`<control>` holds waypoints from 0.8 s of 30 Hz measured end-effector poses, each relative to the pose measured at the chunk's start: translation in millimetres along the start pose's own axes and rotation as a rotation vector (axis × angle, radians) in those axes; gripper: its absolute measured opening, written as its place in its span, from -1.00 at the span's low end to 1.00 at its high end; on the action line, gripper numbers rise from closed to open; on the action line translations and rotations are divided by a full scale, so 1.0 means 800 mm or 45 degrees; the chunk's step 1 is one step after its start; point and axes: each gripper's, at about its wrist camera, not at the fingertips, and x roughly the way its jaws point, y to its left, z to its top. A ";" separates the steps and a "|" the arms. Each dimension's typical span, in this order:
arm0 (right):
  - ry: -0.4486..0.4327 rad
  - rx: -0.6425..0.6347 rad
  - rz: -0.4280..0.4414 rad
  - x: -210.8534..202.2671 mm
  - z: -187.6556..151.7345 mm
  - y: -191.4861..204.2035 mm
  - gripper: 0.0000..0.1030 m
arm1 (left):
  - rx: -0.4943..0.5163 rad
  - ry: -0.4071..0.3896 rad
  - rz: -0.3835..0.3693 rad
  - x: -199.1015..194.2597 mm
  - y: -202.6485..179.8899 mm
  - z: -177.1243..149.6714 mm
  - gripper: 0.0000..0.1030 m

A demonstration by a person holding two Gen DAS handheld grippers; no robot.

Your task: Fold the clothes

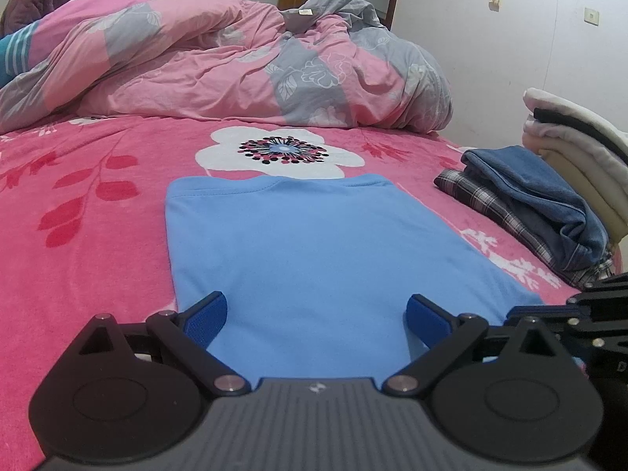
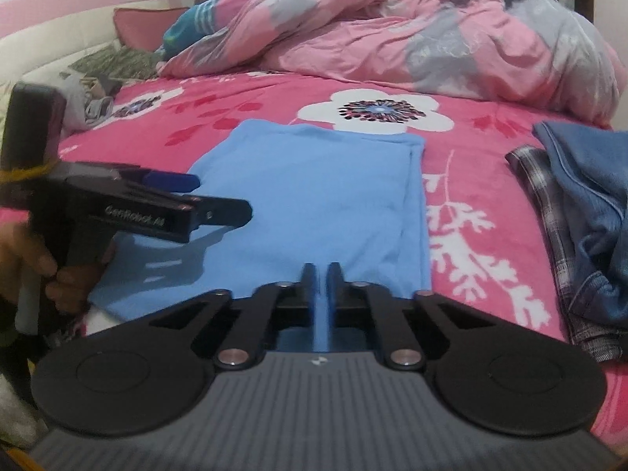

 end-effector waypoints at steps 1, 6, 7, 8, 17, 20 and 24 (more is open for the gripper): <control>-0.005 0.002 0.003 -0.002 -0.001 0.000 -1.00 | 0.000 0.000 0.000 0.000 0.000 0.000 0.92; -0.076 0.144 0.154 -0.040 -0.009 -0.013 -1.00 | 0.001 0.000 0.001 -0.001 0.000 0.000 0.92; -0.101 0.156 0.210 -0.052 -0.013 -0.013 -1.00 | 0.001 0.000 0.002 -0.001 0.000 -0.001 0.92; -0.111 0.162 0.278 -0.062 -0.018 -0.011 -1.00 | 0.001 0.000 0.002 -0.001 0.000 -0.001 0.92; 0.319 -0.117 0.520 -0.061 -0.068 0.053 -0.32 | 0.005 0.000 0.004 -0.001 -0.001 -0.001 0.92; 0.278 -0.138 0.391 -0.064 -0.064 0.055 0.30 | 0.006 0.000 0.005 -0.001 -0.001 -0.001 0.92; 0.278 -0.160 0.520 -0.071 -0.061 0.052 -0.10 | 0.005 -0.001 0.004 -0.001 -0.001 -0.001 0.92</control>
